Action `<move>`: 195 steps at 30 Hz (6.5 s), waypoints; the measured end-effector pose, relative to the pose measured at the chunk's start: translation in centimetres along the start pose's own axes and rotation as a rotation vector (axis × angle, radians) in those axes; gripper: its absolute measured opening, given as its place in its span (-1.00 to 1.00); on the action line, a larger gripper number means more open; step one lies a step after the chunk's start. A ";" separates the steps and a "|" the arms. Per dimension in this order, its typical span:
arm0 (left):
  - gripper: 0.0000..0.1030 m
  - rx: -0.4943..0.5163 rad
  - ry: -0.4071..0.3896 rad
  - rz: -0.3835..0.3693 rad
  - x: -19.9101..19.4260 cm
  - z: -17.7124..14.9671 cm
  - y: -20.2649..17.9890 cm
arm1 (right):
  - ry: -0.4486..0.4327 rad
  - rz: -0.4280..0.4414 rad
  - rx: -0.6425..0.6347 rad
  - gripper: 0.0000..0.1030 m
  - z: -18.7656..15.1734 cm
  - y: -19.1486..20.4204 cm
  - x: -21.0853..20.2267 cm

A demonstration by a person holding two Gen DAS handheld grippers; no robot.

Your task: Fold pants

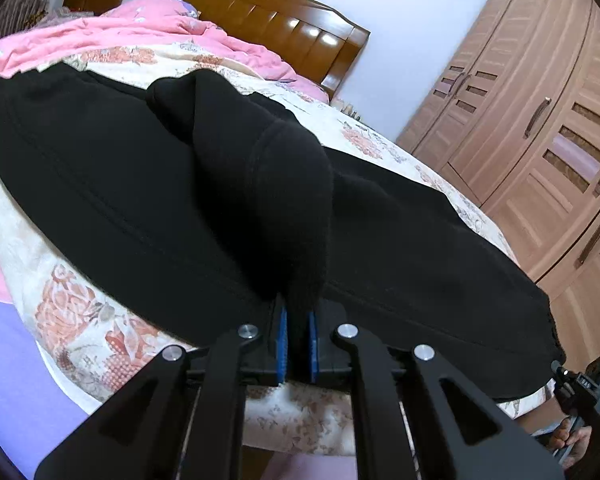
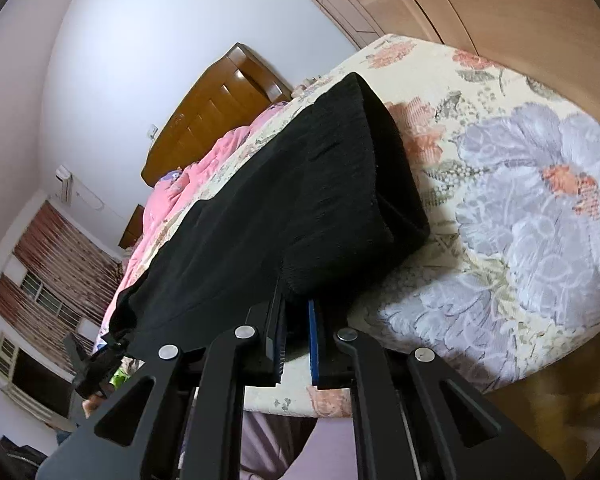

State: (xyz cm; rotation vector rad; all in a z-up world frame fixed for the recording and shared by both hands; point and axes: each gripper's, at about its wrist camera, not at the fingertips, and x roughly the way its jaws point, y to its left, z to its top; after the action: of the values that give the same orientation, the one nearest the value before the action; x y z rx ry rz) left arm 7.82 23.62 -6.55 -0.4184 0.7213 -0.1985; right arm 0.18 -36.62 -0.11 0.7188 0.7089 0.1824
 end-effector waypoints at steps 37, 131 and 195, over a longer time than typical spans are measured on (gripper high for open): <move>0.97 0.512 0.304 0.083 7.3 -0.6 -16.7 | 0.312 -0.347 -0.660 0.80 1.3 13.0 13.2; 0.96 -0.363 -0.425 0.232 -9.0 5.6 17.3 | 0.647 0.449 -1.183 -0.43 -9.1 50.4 42.5; 0.95 -0.338 -0.249 0.197 -9.0 6.2 16.8 | 0.709 0.579 -1.425 -0.83 -17.6 48.3 33.3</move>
State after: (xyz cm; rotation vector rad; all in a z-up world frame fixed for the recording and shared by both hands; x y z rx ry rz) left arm 5.96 43.46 -4.38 -0.6770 0.5453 0.1625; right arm 17.76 21.88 4.65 -0.5915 0.8014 1.3604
